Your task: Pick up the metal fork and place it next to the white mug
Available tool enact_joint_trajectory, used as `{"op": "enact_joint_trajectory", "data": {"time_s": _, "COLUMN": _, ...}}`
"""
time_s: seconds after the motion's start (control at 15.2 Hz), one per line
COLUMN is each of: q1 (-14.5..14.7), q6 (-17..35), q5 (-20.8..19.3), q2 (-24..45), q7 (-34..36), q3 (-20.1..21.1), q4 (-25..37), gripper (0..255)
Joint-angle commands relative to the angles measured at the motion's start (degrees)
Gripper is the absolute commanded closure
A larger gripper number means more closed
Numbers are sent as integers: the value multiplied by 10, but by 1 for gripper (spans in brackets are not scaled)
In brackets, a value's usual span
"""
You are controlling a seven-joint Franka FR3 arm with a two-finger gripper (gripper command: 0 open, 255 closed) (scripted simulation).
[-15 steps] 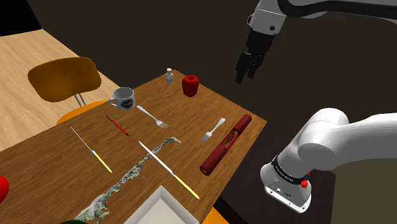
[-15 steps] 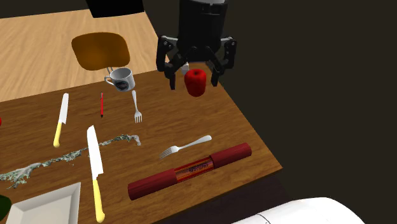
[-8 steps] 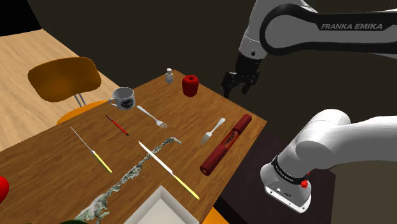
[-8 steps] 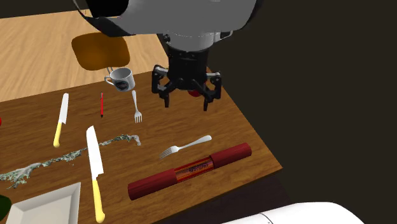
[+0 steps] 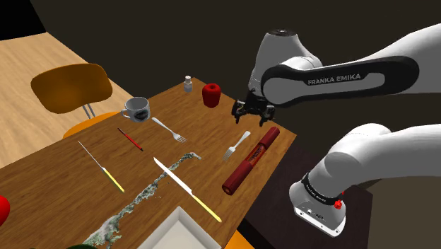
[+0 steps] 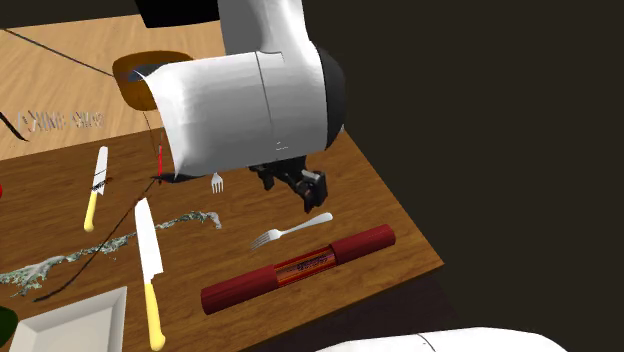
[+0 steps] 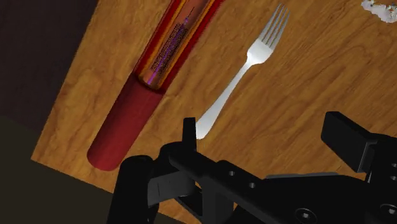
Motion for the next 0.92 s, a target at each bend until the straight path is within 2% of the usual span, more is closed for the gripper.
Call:
{"op": "enact_joint_trajectory", "data": {"time_s": 0.0, "q1": -25, "q6": 55, "q5": 7, "q2": 35, "q7": 91, "q3": 46, "q4": -15, "gripper": 0}}
{"op": "enact_joint_trajectory", "data": {"time_s": 0.2, "q1": -79, "q6": 131, "q5": 0, "q2": 102, "q7": 225, "q3": 119, "q4": -21, "gripper": 0}}
{"op": "enact_joint_trajectory", "data": {"time_s": 0.4, "q1": -161, "q6": 202, "q5": -40, "q2": 181, "q7": 378, "q3": 204, "q4": -18, "gripper": 0}}
{"op": "enact_joint_trajectory", "data": {"time_s": 0.66, "q1": -192, "q6": 243, "q5": -69, "q2": 219, "q7": 409, "q3": 230, "q4": -22, "gripper": 0}}
{"op": "enact_joint_trajectory", "data": {"time_s": 0.86, "q1": -224, "q6": 278, "q5": -104, "q2": 254, "q7": 434, "q3": 252, "q4": -26, "gripper": 0}}
